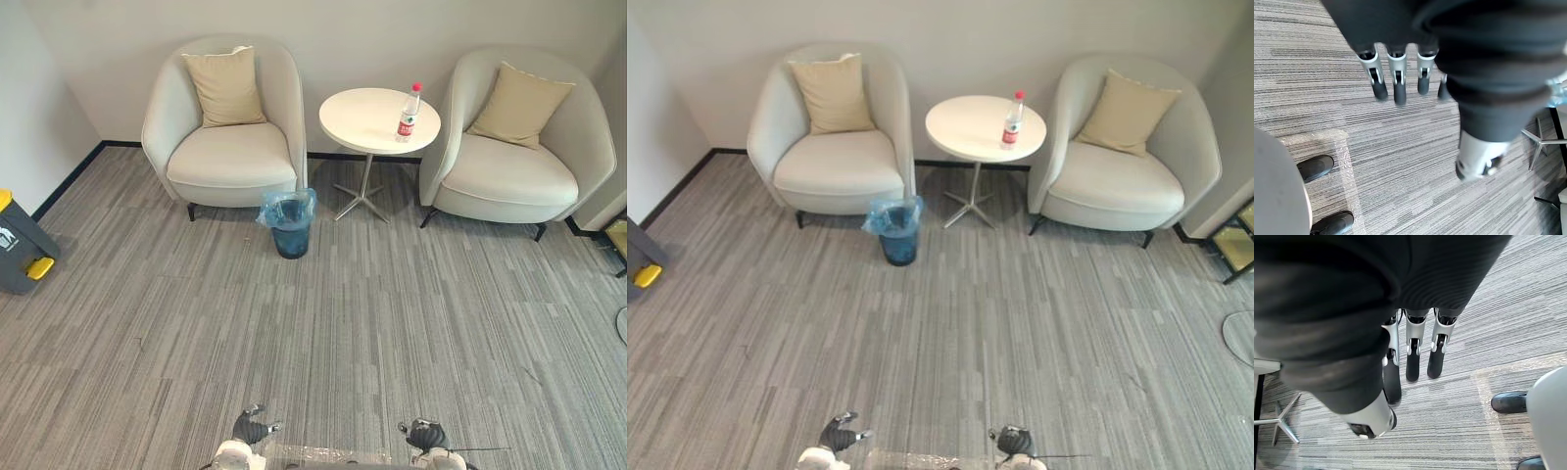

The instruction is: Gather rubbish on tea table into small bin, then transfer packed bag to large trash can.

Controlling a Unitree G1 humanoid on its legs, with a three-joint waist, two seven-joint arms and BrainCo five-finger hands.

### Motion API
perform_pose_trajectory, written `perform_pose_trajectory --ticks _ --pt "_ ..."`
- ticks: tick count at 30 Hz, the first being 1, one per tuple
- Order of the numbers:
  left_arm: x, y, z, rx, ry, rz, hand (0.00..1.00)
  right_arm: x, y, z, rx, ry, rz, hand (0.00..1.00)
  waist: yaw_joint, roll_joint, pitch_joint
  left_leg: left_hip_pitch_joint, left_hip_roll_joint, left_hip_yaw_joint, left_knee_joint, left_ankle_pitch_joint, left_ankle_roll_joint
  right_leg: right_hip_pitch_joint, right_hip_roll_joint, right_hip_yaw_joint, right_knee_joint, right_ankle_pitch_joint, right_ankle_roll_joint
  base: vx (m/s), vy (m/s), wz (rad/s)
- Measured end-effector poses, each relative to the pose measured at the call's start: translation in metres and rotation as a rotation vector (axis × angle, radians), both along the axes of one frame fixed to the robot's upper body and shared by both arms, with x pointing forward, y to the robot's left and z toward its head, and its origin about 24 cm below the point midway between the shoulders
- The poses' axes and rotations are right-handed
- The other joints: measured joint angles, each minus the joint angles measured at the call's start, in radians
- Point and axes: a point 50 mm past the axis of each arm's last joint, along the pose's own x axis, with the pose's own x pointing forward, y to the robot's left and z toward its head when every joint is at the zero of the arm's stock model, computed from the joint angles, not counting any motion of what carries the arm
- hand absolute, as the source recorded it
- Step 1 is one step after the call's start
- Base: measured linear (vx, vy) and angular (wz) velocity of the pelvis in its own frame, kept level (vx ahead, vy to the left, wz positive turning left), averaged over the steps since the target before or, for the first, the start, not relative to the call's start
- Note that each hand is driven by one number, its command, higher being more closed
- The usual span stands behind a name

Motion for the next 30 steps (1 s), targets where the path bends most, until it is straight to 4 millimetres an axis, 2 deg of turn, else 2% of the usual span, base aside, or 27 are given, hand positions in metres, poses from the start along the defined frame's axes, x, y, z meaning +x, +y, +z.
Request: perform_pose_trajectory --ticks 30 --pt "-0.0014 -0.0006 -0.0017 -0.009 0.018 0.009 0.00 -0.0047 0.0000 -0.0017 0.037 0.010 -0.027 0.00 0.001 -0.004 -0.006 0.004 0.006 0.027 0.006 -0.009 -0.010 0.009 0.006 0.026 -0.021 0.011 -0.004 -0.01 -0.010 -0.02"
